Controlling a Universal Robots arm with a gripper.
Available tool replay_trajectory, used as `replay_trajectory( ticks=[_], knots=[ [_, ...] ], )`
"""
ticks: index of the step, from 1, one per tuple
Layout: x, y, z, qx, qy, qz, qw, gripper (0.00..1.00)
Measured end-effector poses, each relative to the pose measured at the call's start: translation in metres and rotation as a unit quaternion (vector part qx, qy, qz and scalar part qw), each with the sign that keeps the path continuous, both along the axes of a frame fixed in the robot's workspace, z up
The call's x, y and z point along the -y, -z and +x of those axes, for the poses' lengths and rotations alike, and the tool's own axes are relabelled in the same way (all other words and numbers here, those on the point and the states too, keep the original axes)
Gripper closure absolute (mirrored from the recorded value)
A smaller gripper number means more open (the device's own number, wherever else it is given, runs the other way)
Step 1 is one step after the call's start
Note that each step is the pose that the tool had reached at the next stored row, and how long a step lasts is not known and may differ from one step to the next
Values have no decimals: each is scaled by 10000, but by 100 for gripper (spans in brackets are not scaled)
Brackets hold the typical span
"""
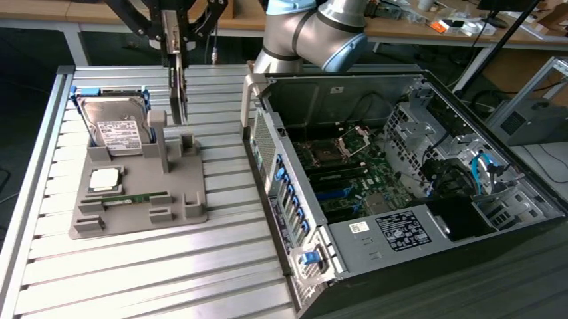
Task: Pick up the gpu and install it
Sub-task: 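Pick up the gpu and move the gpu toward the slot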
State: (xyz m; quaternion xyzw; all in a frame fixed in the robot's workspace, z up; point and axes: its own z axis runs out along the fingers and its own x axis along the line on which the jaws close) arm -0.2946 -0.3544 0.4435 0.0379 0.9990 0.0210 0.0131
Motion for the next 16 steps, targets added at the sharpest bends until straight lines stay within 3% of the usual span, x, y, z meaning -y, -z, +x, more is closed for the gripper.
replay_trajectory(
  ticks=[16],
  knots=[
    [0, -232, 0, 0, 0, 0, 10000, 73]
  ],
)
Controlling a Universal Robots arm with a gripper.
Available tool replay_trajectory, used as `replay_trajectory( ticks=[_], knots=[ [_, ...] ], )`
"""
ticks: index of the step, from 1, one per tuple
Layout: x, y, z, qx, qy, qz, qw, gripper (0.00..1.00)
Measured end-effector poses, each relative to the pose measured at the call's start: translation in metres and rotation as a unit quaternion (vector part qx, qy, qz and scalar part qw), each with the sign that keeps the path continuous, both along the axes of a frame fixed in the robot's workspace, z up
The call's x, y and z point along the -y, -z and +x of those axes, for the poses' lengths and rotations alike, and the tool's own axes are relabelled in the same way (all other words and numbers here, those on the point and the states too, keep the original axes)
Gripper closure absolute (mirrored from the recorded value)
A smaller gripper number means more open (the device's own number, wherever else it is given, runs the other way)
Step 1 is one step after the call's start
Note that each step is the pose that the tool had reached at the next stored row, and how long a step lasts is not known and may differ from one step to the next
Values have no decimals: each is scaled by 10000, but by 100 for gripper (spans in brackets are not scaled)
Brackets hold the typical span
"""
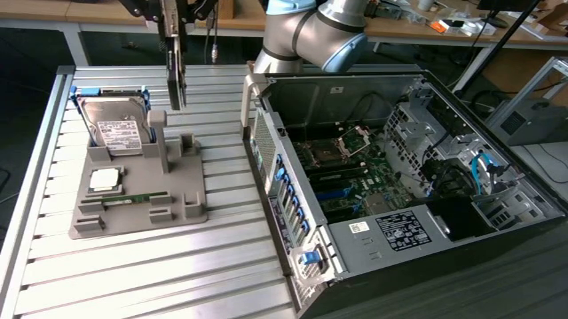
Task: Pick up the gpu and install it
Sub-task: 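Pick up the gpu and move the gpu toward the slot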
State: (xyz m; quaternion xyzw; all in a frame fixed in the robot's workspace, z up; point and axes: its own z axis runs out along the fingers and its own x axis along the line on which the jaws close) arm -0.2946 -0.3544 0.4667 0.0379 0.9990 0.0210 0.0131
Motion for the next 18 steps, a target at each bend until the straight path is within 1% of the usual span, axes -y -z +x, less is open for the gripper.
replay_trajectory(
  ticks=[11, 18],
  knots=[
    [0, -118, 0, 0, 0, 0, 10000, 73],
    [0, -211, 1, -1, 0, 0, 10000, 73]
  ],
)
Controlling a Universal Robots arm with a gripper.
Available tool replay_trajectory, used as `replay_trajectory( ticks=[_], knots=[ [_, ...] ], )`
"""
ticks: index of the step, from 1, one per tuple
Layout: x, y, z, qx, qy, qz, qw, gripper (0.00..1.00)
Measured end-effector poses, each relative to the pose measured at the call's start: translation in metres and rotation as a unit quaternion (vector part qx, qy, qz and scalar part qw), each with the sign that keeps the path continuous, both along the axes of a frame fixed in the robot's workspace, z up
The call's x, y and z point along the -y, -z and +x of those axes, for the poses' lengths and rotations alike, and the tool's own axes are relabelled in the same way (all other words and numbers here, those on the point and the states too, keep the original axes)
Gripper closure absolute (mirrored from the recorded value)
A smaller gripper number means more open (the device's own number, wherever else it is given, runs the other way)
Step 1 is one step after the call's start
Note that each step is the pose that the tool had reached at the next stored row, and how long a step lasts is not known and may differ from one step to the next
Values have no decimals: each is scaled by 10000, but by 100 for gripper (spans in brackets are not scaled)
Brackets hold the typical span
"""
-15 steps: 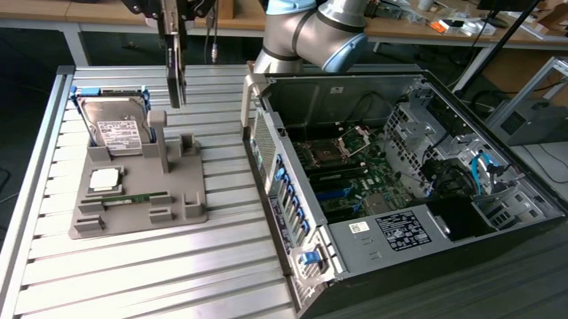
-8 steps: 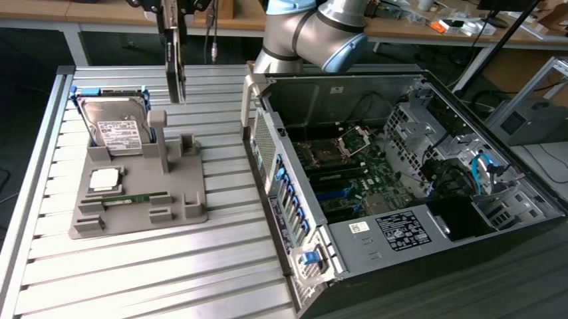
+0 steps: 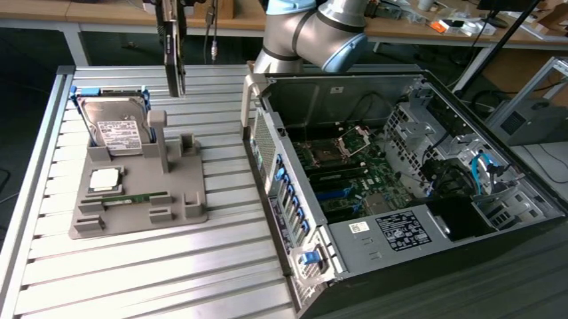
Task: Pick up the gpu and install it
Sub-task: 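Pick up the gpu and move the gpu toward the slot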
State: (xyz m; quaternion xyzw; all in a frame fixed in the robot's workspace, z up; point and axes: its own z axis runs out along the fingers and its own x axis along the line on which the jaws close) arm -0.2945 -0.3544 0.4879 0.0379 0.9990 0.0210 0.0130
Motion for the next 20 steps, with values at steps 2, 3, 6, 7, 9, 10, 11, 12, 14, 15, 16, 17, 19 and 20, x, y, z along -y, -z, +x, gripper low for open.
replay_trajectory(
  ticks=[2, 3, 6, 7, 9, 10, 11, 12, 14, 15, 16, 17, 19, 20],
  knots=[
    [0, -22, 0, 0, 0, 0, 10000, 73],
    [0, -34, 0, 0, 0, 0, 10000, 73],
    [0, -74, 0, 1, 0, 1, 10000, 73],
    [0, -87, 0, 1, 0, 0, 10000, 73],
    [0, -108, 0, 0, 0, 0, 10000, 73],
    [0, -121, 0, 0, 0, 0, 10000, 73],
    [0, -131, 0, 1, 0, 0, 10000, 73],
    [0, -142, 0, 1, 0, 0, 10000, 73],
    [0, -163, 0, 1, 0, 0, 10000, 73],
    [0, -173, 0, 0, 0, 0, 10000, 73],
    [0, -180, 0, 1, 0, 0, 10000, 73],
    [0, -192, 0, 0, 0, 0, 10000, 73],
    [0, -219, 0, 1, 0, 0, 10000, 73],
    [0, -227, 0, 1, 0, 0, 10000, 73]
  ],
)
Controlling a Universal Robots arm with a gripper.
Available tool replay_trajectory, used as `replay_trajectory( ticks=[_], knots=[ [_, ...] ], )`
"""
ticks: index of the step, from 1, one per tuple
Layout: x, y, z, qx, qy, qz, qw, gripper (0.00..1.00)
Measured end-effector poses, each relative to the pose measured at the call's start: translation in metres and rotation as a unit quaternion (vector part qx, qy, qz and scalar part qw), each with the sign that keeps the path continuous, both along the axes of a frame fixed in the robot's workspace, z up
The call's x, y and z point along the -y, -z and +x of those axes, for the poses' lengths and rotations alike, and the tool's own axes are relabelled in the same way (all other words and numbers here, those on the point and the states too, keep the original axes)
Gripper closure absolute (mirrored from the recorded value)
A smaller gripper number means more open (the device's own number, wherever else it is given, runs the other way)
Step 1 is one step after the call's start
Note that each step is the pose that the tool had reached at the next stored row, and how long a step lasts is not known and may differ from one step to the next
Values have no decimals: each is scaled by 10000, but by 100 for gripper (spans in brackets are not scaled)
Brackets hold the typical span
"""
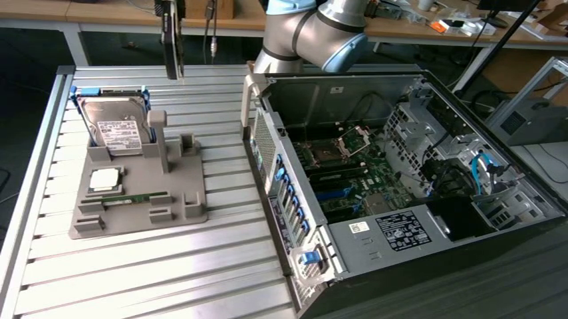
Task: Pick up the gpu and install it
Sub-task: 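Pick up the gpu and move the gpu toward the slot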
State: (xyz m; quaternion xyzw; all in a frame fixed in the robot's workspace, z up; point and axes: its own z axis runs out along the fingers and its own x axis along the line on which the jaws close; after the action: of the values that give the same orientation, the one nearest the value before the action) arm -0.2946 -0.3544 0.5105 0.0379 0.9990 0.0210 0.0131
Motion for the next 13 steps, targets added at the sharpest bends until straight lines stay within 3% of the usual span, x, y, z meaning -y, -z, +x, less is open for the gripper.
replay_trajectory(
  ticks=[13],
  knots=[
    [0, -151, 0, 0, 0, 0, 10000, 73]
  ],
)
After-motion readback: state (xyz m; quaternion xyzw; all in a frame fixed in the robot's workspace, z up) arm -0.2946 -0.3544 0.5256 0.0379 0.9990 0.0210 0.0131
